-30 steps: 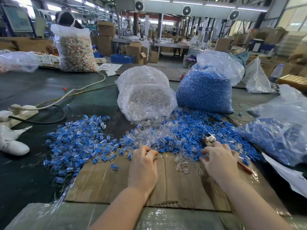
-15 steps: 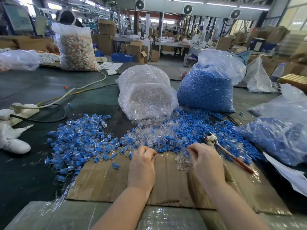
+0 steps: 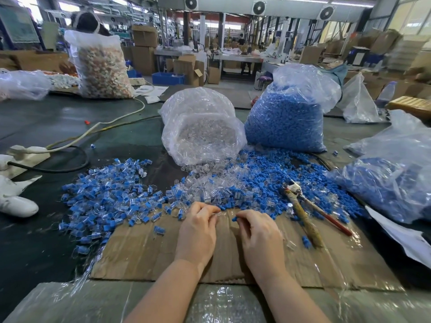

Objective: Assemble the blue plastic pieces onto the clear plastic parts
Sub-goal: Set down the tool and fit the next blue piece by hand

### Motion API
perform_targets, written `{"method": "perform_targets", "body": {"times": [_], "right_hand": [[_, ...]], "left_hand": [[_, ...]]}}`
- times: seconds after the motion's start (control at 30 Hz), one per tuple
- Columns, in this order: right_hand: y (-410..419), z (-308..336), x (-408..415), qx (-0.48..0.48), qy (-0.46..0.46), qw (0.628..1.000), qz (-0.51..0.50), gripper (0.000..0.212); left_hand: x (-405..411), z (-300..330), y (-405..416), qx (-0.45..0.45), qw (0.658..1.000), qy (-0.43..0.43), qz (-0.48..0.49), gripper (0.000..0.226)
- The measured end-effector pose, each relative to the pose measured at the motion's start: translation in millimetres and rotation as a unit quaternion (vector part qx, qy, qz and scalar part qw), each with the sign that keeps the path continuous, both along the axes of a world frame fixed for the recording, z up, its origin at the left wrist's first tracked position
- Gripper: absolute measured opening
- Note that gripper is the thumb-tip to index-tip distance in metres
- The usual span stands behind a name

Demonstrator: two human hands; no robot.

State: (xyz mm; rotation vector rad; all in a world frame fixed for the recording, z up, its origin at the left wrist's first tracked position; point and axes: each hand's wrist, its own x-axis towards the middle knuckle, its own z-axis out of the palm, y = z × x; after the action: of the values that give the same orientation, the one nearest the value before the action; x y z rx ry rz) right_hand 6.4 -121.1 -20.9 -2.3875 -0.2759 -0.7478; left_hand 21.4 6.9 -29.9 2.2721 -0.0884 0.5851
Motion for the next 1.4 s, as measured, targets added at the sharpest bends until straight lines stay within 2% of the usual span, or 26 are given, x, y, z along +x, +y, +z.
{"method": "perform_targets", "body": {"times": [0.17, 0.3, 0.57, 0.77, 1.2, 1.3, 1.4], "right_hand": [[-1.8, -2.4, -1.6, 0.001, 0.003, 1.000, 0.006, 0.011], [-1.5, -1.7, -2.4, 0.000, -0.005, 1.000, 0.008, 0.006], [-0.2, -0.7, -3.2, -0.001, -0.006, 1.000, 0.000, 0.008], [-2.0, -2.8, -0.5, -0.017, 0.001, 1.000, -0.013, 0.008], [-2.2, -3.1, -1.1, -0.013, -0.011, 1.000, -0.010, 0.008], [-1.7, -0.7, -2.4, -0.005, -0.021, 1.000, -0.018, 0.014], [-2.0, -0.7, -2.6, 0.005, -0.021, 1.000, -0.018, 0.008]], "left_hand": [[-1.1, 1.0, 0.9, -0.013, 1.000, 0.009, -0.002, 0.017], [-2.2, 1.1, 1.2, -0.008, 1.000, 0.003, -0.008, 0.026], [-4.6, 4.3, 1.0, -0.029, 0.999, 0.018, -0.028, 0.011], [-5.4, 5.5, 1.4, 0.007, 1.000, 0.005, -0.024, 0.013], [-6.5, 8.5, 2.4, -0.022, 0.999, 0.017, -0.040, 0.013], [-6.2, 8.6, 2.1, -0.021, 0.998, 0.019, -0.049, 0.013], [-6.1, 8.8, 2.0, -0.027, 0.998, 0.022, -0.053, 0.013]]}}
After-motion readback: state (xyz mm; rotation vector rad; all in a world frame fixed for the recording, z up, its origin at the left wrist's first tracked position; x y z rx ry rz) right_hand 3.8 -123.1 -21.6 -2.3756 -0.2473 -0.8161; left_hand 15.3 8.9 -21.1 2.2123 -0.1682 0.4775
